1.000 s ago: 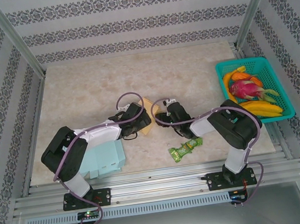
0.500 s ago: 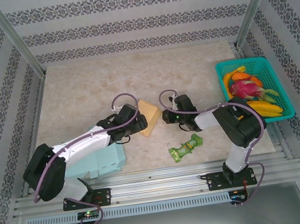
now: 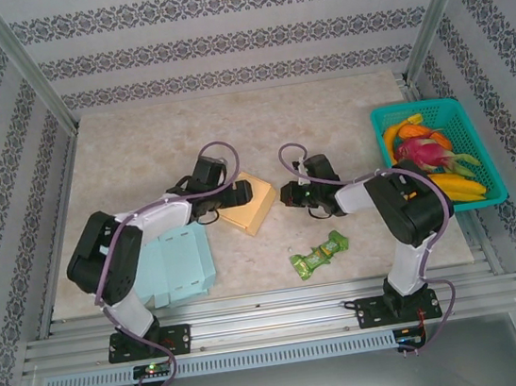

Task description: Fold the paper box

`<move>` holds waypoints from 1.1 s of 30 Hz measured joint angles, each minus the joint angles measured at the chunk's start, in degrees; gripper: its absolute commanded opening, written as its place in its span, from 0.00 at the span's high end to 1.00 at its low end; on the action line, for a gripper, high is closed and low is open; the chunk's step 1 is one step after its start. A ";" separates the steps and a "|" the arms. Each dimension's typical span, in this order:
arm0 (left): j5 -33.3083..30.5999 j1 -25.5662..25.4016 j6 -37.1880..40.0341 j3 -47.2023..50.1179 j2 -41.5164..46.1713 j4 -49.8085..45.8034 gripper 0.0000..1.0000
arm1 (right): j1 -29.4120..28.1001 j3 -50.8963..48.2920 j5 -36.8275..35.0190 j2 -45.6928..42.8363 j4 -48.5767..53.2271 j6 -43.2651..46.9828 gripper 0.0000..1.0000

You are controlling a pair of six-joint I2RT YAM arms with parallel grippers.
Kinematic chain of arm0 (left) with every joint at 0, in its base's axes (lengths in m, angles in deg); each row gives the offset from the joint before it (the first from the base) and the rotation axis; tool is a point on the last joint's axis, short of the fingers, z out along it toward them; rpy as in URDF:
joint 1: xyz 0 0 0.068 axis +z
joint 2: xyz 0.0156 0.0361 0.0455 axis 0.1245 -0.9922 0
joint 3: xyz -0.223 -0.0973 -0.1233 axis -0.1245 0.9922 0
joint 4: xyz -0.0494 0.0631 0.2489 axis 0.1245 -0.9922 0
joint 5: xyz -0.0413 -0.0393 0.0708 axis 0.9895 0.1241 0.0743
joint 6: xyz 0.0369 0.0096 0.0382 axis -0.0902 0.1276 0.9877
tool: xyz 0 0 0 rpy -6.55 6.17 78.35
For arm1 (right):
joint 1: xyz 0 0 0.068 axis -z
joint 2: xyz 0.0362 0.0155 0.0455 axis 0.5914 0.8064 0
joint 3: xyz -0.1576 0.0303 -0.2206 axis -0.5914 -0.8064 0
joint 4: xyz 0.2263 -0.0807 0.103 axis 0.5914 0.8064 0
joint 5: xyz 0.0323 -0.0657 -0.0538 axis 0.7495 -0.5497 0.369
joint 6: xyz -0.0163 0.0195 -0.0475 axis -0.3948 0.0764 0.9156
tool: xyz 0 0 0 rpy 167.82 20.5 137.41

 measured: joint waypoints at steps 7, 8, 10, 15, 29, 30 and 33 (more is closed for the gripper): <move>6.64 0.00 2.67 -0.04 -2.67 7.28 0.12 | 0.02 1.81 1.05 1.31 0.90 -0.07 0.98; 7.28 0.02 2.82 -0.04 -3.26 8.09 0.12 | 0.07 1.95 1.18 1.38 1.01 -0.20 0.98; 8.46 -0.02 3.10 -0.04 -4.42 9.27 0.13 | 0.28 2.21 1.64 1.57 1.20 -0.31 0.98; 10.69 -0.83 3.30 -0.04 -7.08 11.85 0.14 | 0.46 2.80 2.47 2.05 1.60 -0.70 0.98; 3.45 -4.17 0.52 -2.34 -7.39 8.09 0.14 | 1.51 3.45 4.72 2.40 2.21 -3.19 0.98; 2.86 -4.26 0.15 -2.62 -7.39 7.50 0.13 | 1.51 3.28 4.63 2.25 2.05 -3.17 0.98; 2.05 -3.72 -1.77 -2.56 -7.39 7.45 0.11 | 1.49 2.45 4.31 1.77 1.20 -2.73 0.98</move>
